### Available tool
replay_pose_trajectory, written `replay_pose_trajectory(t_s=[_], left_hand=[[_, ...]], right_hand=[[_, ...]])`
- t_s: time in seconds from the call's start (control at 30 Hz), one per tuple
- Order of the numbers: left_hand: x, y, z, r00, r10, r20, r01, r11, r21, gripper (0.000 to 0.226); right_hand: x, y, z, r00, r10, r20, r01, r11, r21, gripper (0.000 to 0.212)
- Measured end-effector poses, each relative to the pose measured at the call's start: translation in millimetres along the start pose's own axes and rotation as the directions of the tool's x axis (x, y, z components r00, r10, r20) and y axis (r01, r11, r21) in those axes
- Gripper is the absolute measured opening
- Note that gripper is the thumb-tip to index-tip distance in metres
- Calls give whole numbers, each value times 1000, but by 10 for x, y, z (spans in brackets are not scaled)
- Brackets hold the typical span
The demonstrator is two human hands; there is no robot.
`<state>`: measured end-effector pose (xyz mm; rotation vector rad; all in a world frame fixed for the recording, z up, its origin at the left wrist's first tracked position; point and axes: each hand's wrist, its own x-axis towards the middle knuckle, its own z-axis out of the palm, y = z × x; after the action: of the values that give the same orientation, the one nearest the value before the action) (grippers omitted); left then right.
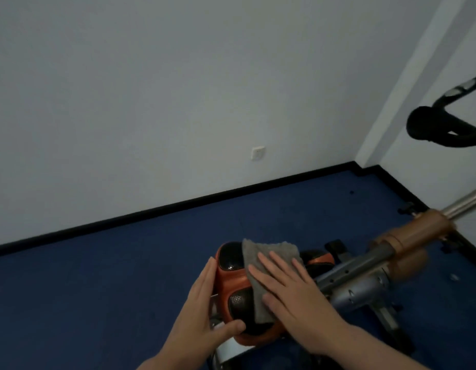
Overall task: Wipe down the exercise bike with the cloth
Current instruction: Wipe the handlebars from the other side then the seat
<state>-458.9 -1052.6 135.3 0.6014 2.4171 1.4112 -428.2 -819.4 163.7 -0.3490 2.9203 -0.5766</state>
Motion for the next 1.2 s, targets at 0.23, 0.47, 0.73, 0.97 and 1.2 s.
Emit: replay_pose_trajectory(t_s=[0.23,0.47,0.73,0.97,1.2], left_hand=[[103,-107,-127,995,63,72,-68,995,77,117],[274,-130,-485,976,165,142,-172,984,38,62],[806,-66,-443,995,85,51,-85,996,-14,34],[1202,126,-189,986,32,167,-31,999,-8,34],[1238,203,-31,996,-85,23,81,985,151,39]], right_hand=[[739,-440,43,900,357,-252,-363,931,22,49],[146,-290,247,981,100,-167,-111,992,-55,53],[749,-661,208,736,623,-264,-650,759,-22,55],[206,-1222,495,735,616,-284,-650,759,-38,59],[554,-1004,331,505,815,-284,-821,555,134,59]])
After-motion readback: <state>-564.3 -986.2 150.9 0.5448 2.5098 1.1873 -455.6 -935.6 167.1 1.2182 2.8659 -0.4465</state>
